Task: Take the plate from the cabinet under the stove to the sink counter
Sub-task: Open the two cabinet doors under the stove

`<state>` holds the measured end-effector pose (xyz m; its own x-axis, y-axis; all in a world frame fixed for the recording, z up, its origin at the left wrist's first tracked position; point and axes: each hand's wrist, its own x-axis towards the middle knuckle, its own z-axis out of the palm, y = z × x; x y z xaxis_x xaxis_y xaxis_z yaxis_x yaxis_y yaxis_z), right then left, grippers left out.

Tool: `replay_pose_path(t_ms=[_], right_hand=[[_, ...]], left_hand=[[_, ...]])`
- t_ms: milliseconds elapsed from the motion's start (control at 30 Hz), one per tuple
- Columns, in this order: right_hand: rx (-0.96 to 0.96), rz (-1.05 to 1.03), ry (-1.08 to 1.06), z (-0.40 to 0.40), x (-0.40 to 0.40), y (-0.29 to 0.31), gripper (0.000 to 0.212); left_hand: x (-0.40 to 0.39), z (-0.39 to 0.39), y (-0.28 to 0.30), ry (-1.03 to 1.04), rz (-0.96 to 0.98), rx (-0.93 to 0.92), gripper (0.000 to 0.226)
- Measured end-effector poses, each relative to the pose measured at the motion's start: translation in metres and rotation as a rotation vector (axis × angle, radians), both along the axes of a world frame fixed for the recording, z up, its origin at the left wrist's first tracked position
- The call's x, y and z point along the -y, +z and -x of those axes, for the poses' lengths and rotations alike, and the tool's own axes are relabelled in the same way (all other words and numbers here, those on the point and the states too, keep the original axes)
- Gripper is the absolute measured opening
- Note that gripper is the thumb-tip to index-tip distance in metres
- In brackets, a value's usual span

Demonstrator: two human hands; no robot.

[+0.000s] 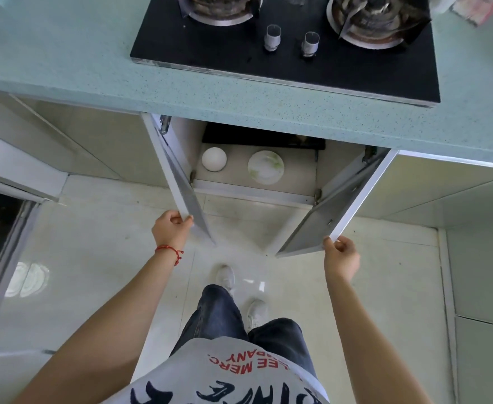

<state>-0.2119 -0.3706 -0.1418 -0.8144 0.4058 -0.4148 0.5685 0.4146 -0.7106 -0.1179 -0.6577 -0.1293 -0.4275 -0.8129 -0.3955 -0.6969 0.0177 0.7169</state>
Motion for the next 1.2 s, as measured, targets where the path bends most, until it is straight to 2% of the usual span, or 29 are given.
replay_pose_path(t_ms=[100, 200, 333, 667, 967, 1100, 1200], right_hand=[[-0.021, -0.028, -0.025, -0.007, -0.009, 0.002, 0.008], [-0.033, -0.069, -0.047, -0.011, -0.017, 0.003, 0.022], [-0.040, -0.085, -0.061, -0.016, -0.027, 0.006, 0.028], [-0.030, -0.090, -0.145, -0.026, -0.063, 0.012, 0.023], [-0.009, -0.039, -0.310, -0.035, -0.085, 0.009, 0.029], [0.017, 0.003, -0.370, -0.042, -0.076, 0.007, 0.035], [0.042, 0.057, -0.218, -0.052, -0.058, 0.005, 0.031]], left_hand=[[0.005, -0.013, 0.004, 0.032, 0.032, 0.022, 0.019], [0.012, -0.025, 0.006, 0.076, 0.037, 0.032, 0.021], [0.018, -0.036, 0.007, 0.112, 0.043, 0.048, 0.023], [0.024, -0.051, 0.002, 0.168, 0.084, 0.066, 0.021], [0.030, -0.067, 0.002, 0.341, 0.102, 0.100, 0.028], [0.012, -0.069, 0.000, 0.284, 0.032, 0.062, 0.029], [-0.009, -0.065, 0.000, 0.181, -0.028, 0.027, 0.027]])
